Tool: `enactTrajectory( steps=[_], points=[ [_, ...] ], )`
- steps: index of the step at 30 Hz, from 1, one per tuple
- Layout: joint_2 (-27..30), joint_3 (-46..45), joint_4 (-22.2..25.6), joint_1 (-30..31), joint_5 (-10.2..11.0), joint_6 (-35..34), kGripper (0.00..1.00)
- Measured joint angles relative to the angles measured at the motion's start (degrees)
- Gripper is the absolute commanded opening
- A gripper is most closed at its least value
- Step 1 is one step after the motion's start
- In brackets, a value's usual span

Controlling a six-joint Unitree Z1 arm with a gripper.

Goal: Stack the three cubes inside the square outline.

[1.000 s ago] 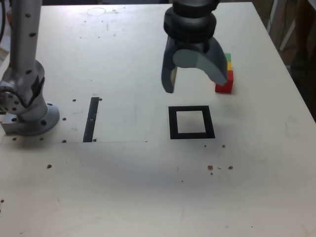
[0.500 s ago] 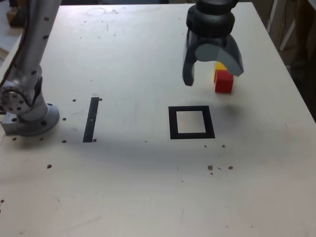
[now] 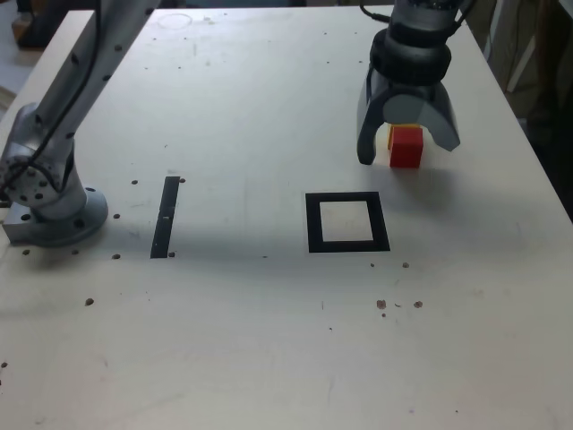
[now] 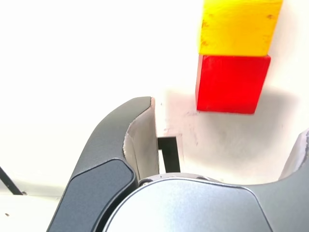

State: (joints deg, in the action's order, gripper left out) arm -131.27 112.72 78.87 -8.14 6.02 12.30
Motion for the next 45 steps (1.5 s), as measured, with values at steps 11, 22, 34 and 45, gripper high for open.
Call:
enactTrajectory(
  steps=[11, 22, 34, 45],
  points=[
    [-3.8, 5.2, 2.2, -1.5, -0.6, 1.3, 0.92],
    [-5.3, 7.2, 4.3, -2.7, -2.0, 1.6, 0.61],
    [-6.0, 7.5, 4.2, -2.8, -2.0, 1.6, 0.34],
    [-6.4, 7.6, 4.2, -2.8, -2.0, 1.8, 0.33]
  ],
)
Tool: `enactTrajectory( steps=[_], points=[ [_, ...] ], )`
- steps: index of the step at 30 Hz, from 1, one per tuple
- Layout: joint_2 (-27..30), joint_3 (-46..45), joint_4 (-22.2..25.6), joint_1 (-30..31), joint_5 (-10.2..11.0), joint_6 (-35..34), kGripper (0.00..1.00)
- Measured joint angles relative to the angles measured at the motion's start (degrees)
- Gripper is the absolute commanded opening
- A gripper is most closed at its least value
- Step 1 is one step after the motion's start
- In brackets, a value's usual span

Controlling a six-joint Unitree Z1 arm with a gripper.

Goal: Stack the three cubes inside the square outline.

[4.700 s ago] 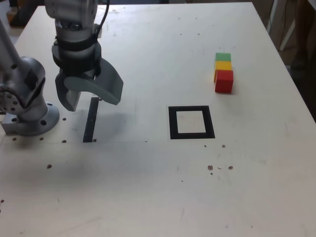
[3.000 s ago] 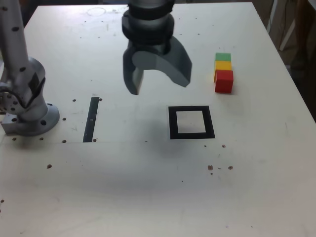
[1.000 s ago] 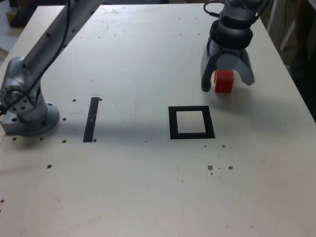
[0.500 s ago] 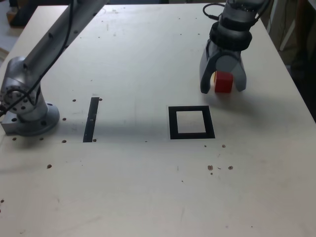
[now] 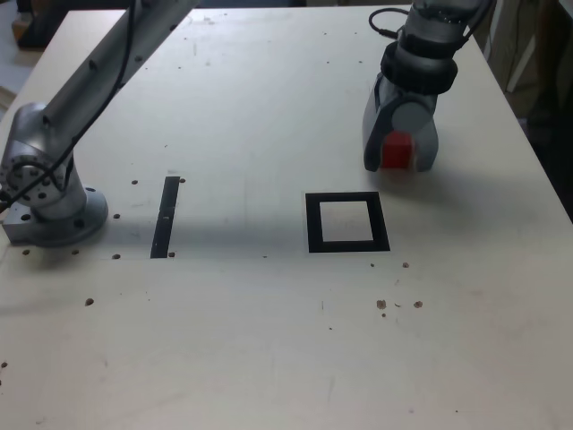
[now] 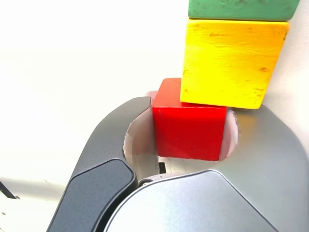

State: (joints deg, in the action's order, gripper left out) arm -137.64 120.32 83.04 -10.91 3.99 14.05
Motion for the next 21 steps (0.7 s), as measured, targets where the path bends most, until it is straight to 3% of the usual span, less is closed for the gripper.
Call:
enactTrajectory(
  steps=[10, 16, 21],
  points=[
    [1.1, -1.8, 0.1, 1.1, 0.2, 0.3, 0.33],
    [7.8, -10.2, -1.7, 4.5, 0.4, -1.6, 0.33],
    [13.6, -20.1, -7.3, 8.5, -0.6, -5.1, 0.33]
  ],
)
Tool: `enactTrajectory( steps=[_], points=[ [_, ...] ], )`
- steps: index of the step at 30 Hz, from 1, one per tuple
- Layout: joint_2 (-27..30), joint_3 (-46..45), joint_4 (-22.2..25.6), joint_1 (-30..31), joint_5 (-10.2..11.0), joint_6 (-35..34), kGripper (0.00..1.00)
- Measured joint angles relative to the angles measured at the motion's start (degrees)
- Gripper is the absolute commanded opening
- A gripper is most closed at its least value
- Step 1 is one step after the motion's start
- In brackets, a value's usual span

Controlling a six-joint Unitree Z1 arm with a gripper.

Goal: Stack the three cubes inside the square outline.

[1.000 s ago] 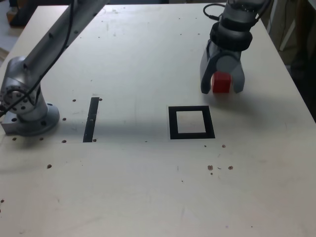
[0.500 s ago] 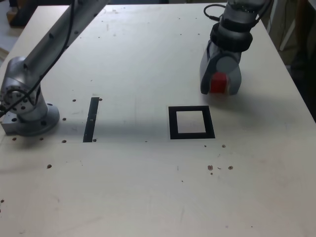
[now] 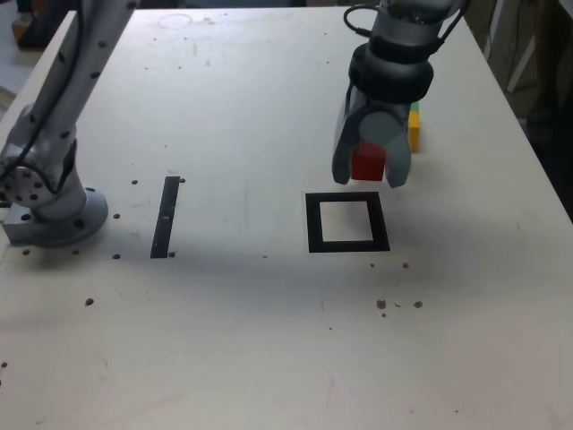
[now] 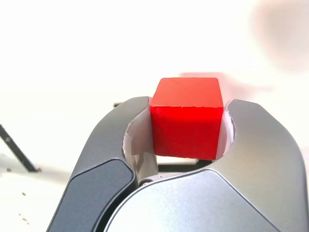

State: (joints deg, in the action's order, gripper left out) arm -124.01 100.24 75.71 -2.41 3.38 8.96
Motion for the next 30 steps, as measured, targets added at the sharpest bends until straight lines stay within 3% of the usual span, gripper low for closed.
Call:
enactTrajectory(
  steps=[8, 16, 30],
  points=[
    [5.1, -9.0, -6.5, 5.4, -3.6, -4.5, 0.33],
    [5.5, -11.4, -8.0, 8.2, -4.3, -8.0, 0.33],
    [4.7, -13.1, -8.4, 6.6, -3.8, -11.9, 0.33]
  ],
)
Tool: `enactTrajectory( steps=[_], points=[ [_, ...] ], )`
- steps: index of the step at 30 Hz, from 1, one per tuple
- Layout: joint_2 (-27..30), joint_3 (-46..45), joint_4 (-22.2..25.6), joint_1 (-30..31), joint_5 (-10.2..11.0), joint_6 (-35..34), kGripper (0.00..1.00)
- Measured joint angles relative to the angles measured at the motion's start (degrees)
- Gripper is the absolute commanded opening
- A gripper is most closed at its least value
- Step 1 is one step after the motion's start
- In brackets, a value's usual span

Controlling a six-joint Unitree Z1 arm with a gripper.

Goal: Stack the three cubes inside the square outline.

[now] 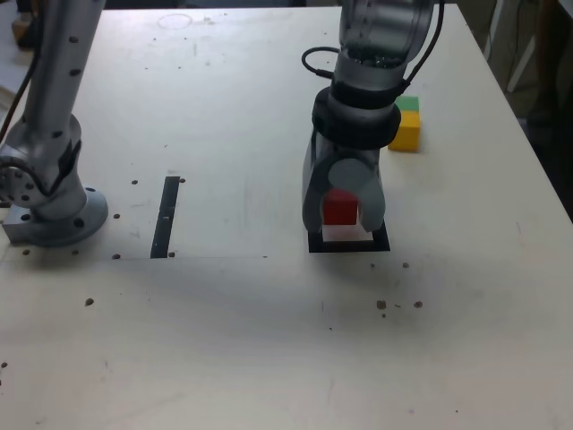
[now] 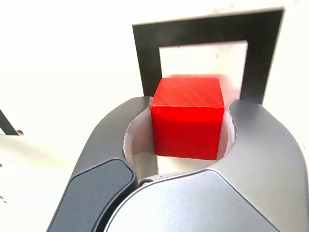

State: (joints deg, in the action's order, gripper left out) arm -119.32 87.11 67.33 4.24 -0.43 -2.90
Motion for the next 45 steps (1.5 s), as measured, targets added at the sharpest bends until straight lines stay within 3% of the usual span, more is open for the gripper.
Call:
enactTrajectory(
  steps=[17, 19, 24, 26, 37, 45],
  points=[
    [-1.1, 0.1, -1.0, -0.5, 0.2, 0.0, 0.34],
    [-1.3, 0.1, -1.2, -0.5, 0.2, 0.0, 0.44],
    [-1.3, 0.0, -1.8, -0.5, 0.2, 0.6, 0.91],
    [-1.3, -0.2, -2.2, -0.5, 0.2, 0.7, 0.99],
    [-1.3, -1.0, -2.8, -0.6, 0.2, 0.7, 1.0],
    [0.4, 1.2, 1.9, -3.7, 4.4, 2.8, 0.99]
  ],
)
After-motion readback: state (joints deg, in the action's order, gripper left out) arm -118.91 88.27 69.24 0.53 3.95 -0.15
